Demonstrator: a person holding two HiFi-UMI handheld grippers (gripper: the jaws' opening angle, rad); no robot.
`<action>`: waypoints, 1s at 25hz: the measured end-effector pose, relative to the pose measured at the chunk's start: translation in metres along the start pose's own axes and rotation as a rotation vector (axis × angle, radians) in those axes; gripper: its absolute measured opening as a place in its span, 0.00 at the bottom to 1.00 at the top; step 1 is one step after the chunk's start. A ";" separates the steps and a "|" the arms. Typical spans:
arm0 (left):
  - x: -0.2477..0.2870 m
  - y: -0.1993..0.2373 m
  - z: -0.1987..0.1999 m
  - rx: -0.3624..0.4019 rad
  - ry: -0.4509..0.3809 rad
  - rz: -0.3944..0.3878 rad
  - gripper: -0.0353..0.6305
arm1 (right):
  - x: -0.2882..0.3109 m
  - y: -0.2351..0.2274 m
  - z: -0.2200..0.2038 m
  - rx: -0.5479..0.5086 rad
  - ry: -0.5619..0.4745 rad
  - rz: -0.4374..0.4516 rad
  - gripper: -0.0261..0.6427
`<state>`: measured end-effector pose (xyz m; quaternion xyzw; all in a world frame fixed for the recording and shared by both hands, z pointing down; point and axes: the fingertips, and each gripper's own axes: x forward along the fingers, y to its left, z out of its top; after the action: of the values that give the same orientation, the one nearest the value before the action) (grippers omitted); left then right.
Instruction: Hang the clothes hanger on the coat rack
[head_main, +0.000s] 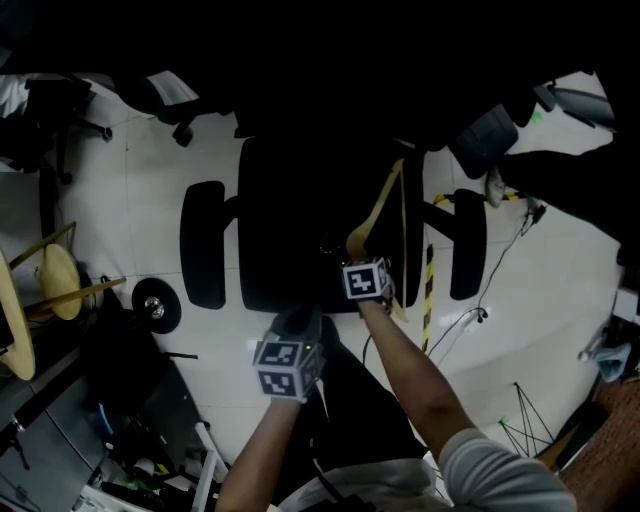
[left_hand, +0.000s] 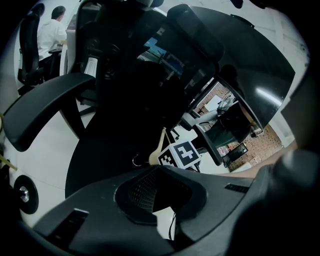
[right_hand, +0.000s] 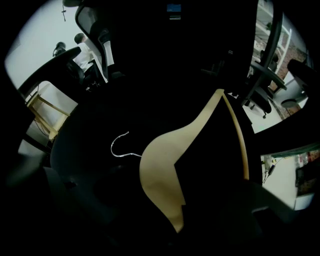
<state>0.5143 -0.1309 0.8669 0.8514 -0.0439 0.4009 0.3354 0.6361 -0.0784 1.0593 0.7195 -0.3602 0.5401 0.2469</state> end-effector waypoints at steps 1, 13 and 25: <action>-0.001 0.002 -0.001 -0.006 -0.003 0.004 0.05 | 0.000 0.000 0.000 -0.010 0.009 -0.005 0.50; -0.047 0.009 0.008 -0.057 -0.081 0.057 0.05 | -0.047 0.027 0.007 0.038 -0.036 0.119 0.42; -0.141 -0.011 0.013 -0.008 -0.249 0.100 0.05 | -0.179 0.104 0.031 0.178 -0.231 0.402 0.42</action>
<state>0.4315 -0.1579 0.7547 0.8900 -0.1293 0.3081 0.3102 0.5450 -0.1212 0.8760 0.7092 -0.4729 0.5222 0.0276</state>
